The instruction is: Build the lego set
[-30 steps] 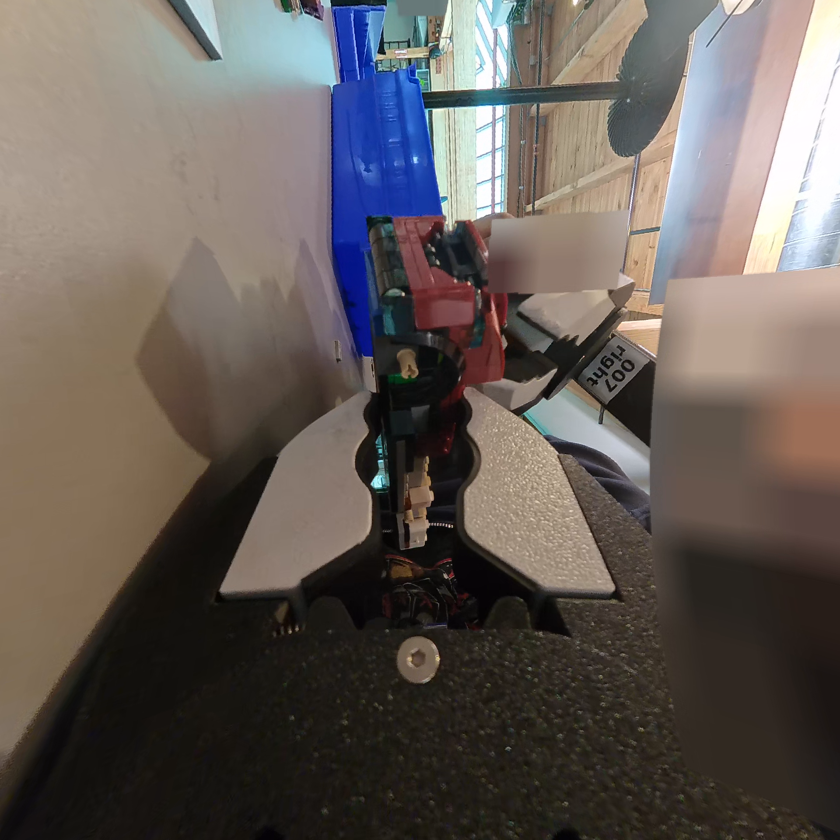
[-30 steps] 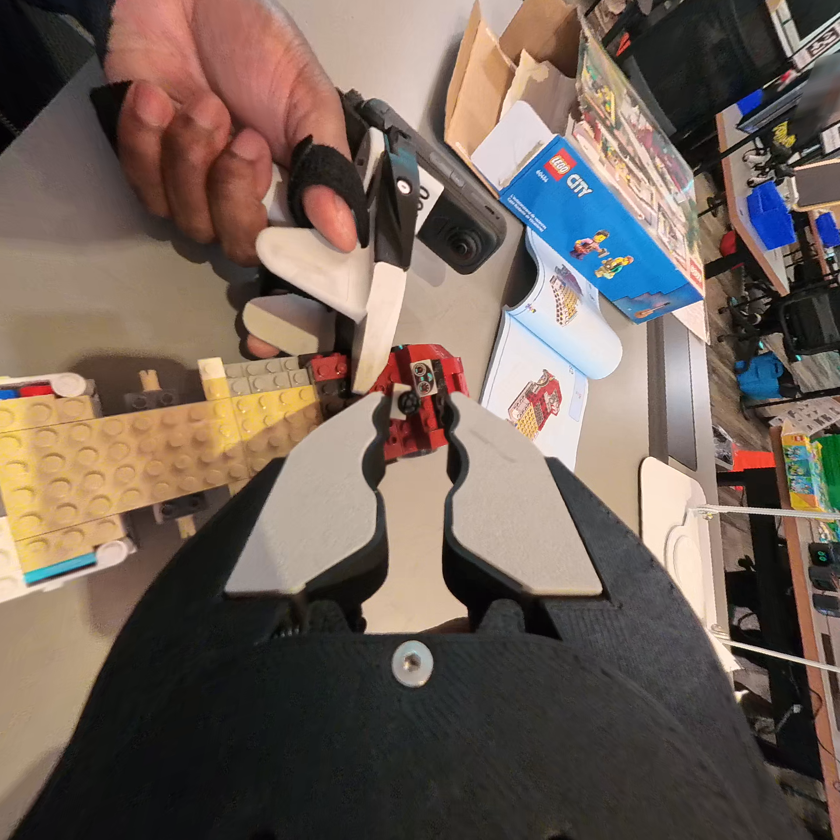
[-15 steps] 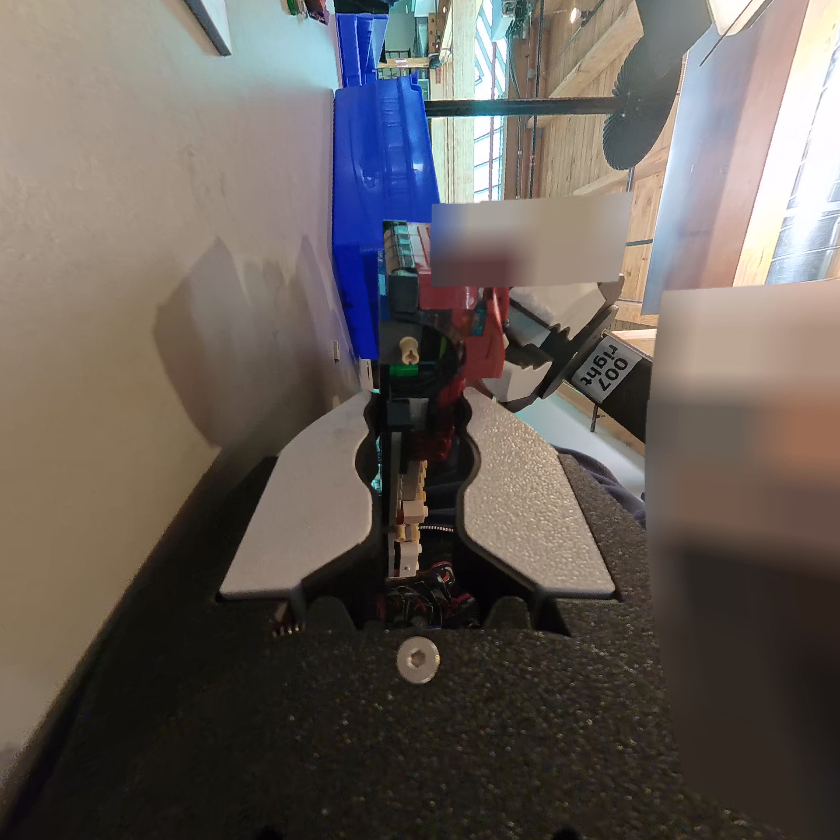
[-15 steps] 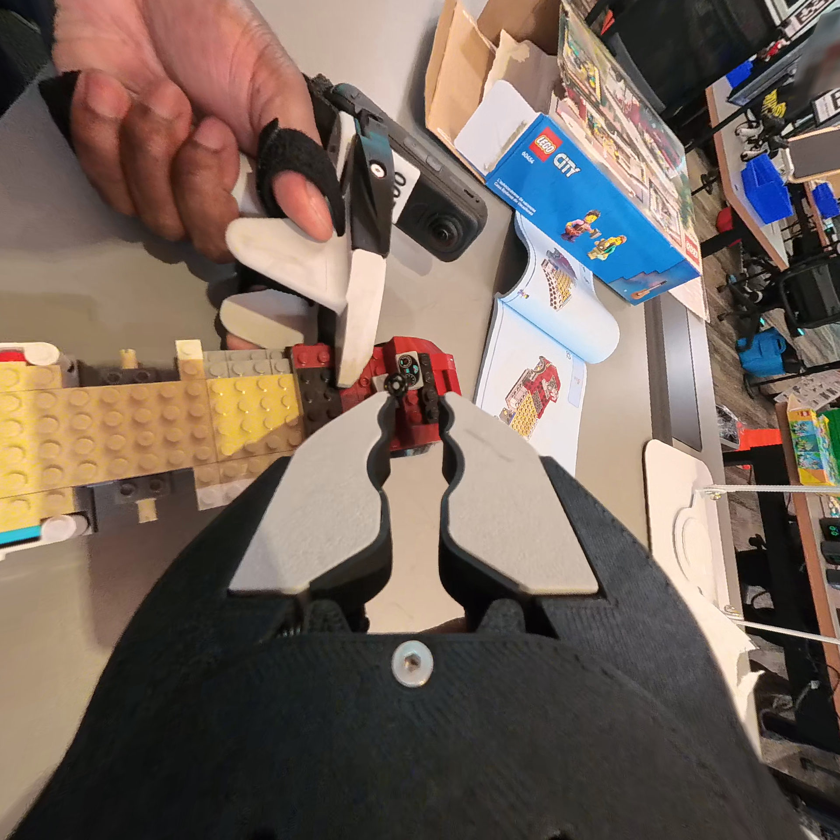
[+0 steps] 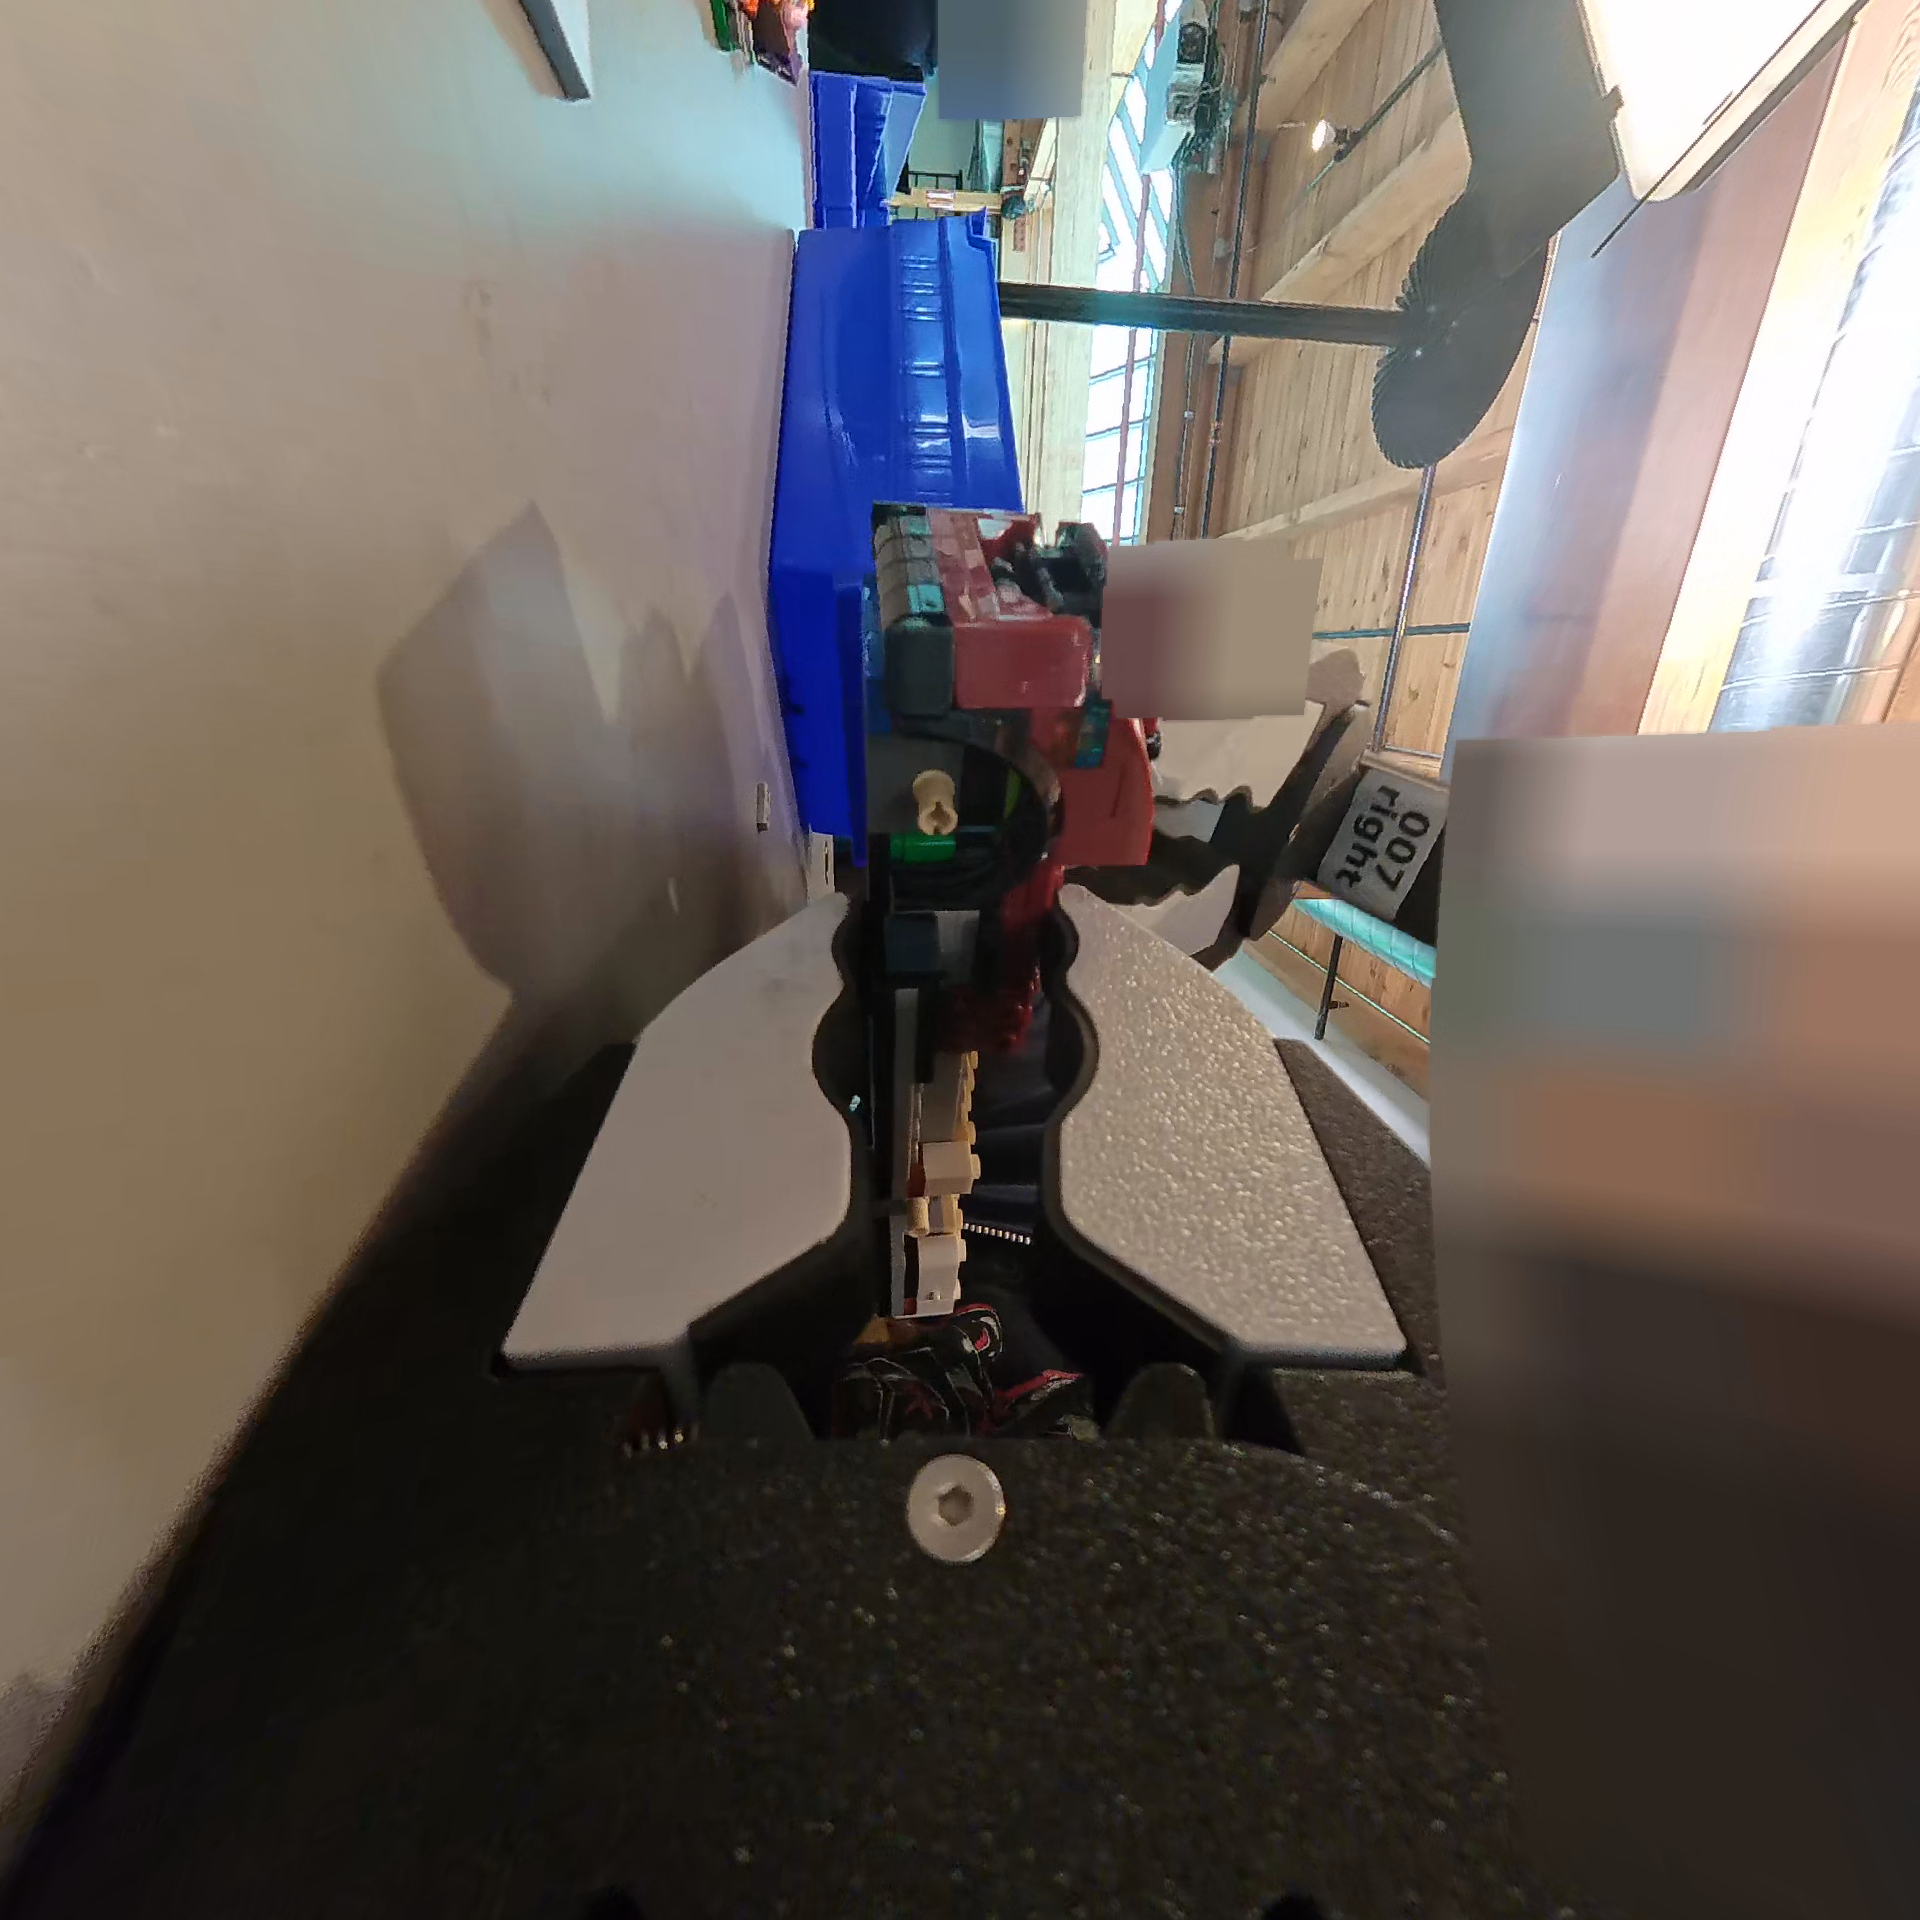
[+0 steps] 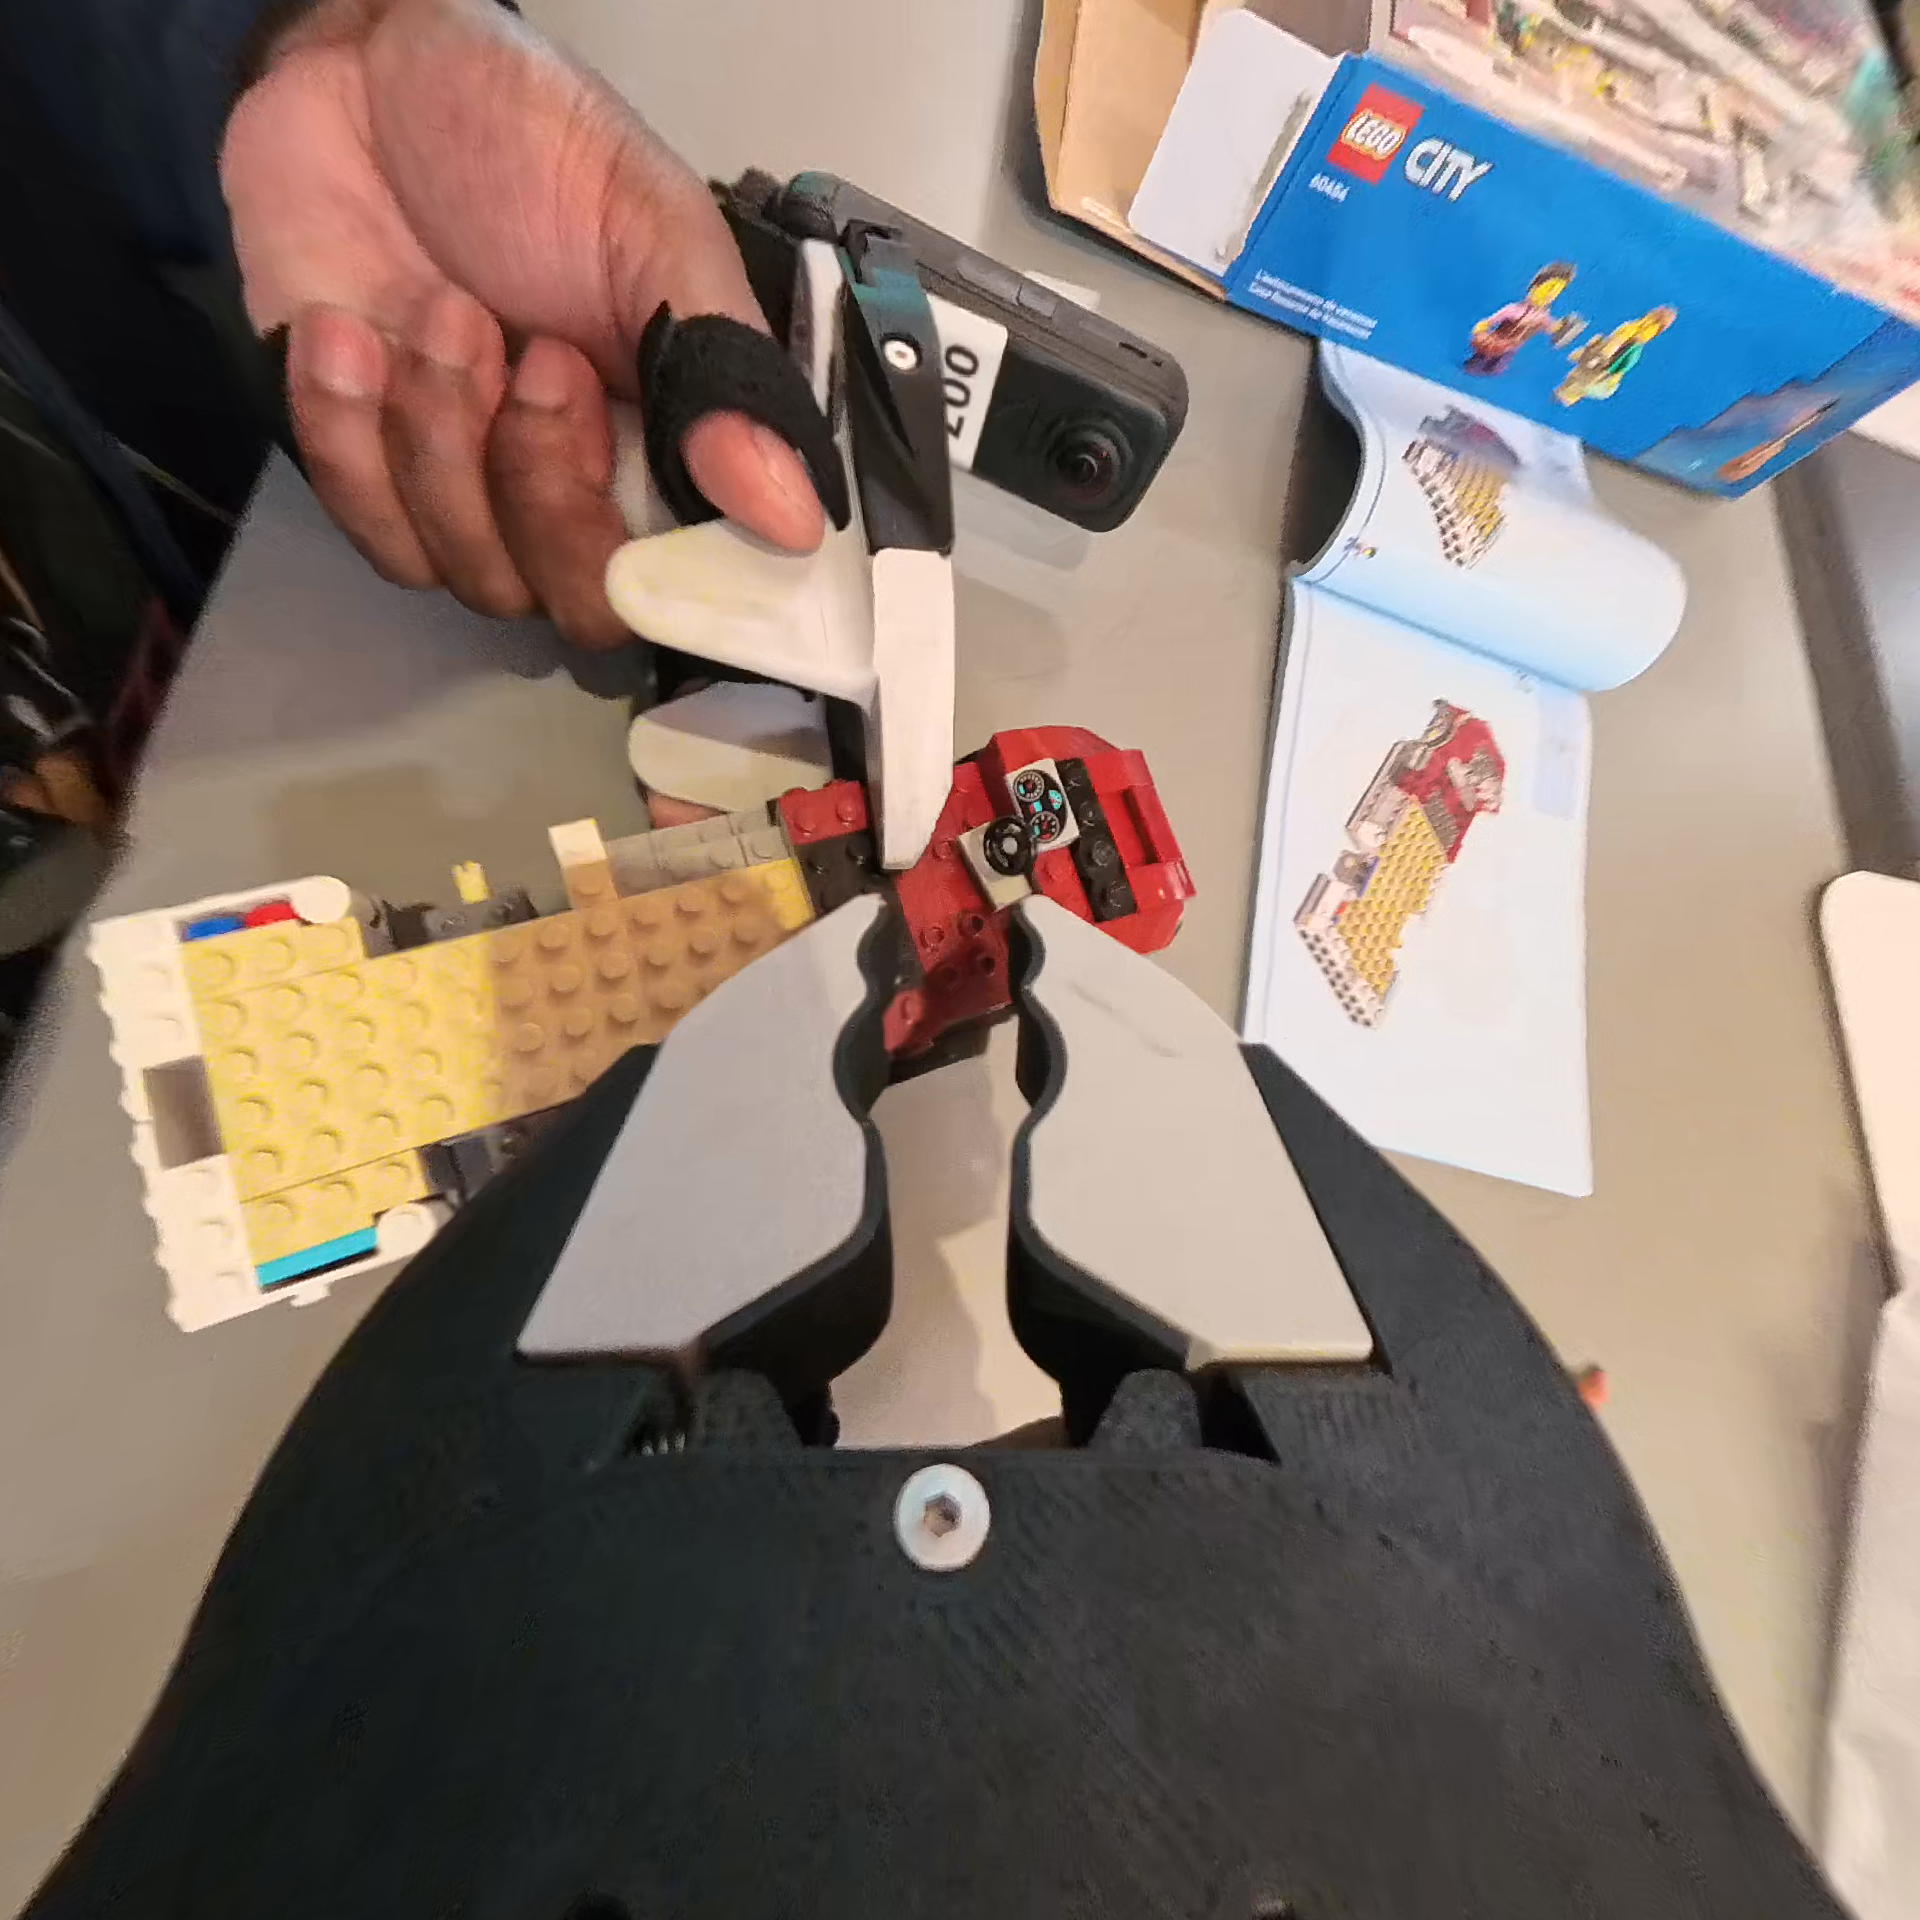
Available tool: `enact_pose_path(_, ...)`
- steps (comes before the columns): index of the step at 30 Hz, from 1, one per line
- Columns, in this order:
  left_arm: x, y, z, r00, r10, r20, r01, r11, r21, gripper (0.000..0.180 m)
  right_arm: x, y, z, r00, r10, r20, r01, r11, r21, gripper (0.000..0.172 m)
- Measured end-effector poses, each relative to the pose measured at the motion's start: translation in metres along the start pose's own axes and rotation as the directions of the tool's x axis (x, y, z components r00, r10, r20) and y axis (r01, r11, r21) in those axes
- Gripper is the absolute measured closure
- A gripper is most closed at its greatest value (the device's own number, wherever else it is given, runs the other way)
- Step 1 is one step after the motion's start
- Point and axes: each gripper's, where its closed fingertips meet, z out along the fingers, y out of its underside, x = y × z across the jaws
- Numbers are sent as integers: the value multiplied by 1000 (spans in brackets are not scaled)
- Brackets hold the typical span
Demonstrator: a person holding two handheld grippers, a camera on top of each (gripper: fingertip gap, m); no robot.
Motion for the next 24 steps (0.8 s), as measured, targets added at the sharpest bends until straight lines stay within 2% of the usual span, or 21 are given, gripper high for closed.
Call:
enact_pose_path(5, 2, 1, 1, 1000, 3, 6, -3, 1000, 2, 149, -4, 1, -1, 990, 105, 97, -105, 994, -4, 144)
enact_pose_path(24, 0, 1, 0, 1000, 3, 21, -3, 1000, 2, 149, -12, -5, 9, 990, 71, 125, -73, 997, 9, 143)
